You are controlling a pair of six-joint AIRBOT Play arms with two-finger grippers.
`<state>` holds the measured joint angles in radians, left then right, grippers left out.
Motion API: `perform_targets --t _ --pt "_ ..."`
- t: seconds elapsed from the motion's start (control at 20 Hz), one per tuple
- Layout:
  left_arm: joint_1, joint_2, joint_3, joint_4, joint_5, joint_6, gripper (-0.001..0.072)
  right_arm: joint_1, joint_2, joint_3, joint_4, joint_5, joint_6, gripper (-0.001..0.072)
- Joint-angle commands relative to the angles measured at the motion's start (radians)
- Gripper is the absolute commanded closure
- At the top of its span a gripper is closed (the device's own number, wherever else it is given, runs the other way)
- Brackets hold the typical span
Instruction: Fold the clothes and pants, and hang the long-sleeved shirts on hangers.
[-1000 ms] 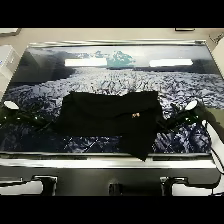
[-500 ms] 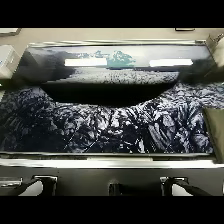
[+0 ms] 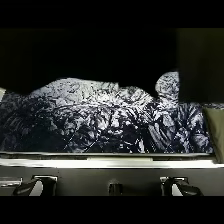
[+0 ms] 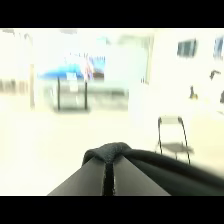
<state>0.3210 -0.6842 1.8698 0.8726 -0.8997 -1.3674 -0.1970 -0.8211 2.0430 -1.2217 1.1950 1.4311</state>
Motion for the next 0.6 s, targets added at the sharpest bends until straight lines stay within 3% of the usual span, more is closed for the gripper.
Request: perform_targets --t 0.0,0.15,0.25,0.4,0.55 --pt "0.001 0.055 0.016 0.034 0.012 -0.04 0.0683 0.0 0.057 0.014 -0.029 -0.029 0.025 0.0674" --pt "0.001 0.024 0.014 0.105 -0.108 -0.049 0.0683 0.0 0.034 0.013 -0.03 -0.008 0.031 0.0673" --pt "0.0 -0.025 -0.037 0.114 -0.222 -0.105 0.0683 0.0 -0.029 0.008 -0.031 0.15 0.096 0.0673" --pt "-0.001 -0.105 -0.264 0.097 -0.347 -0.109 0.0683 0.0 -0.187 -0.144 -0.029 0.394 0.125 0.0674" --pt "-0.038 -0.201 -0.596 0.098 -0.264 -0.087 0.0684 0.002 -0.376 -0.415 0.014 0.236 0.124 0.0675"
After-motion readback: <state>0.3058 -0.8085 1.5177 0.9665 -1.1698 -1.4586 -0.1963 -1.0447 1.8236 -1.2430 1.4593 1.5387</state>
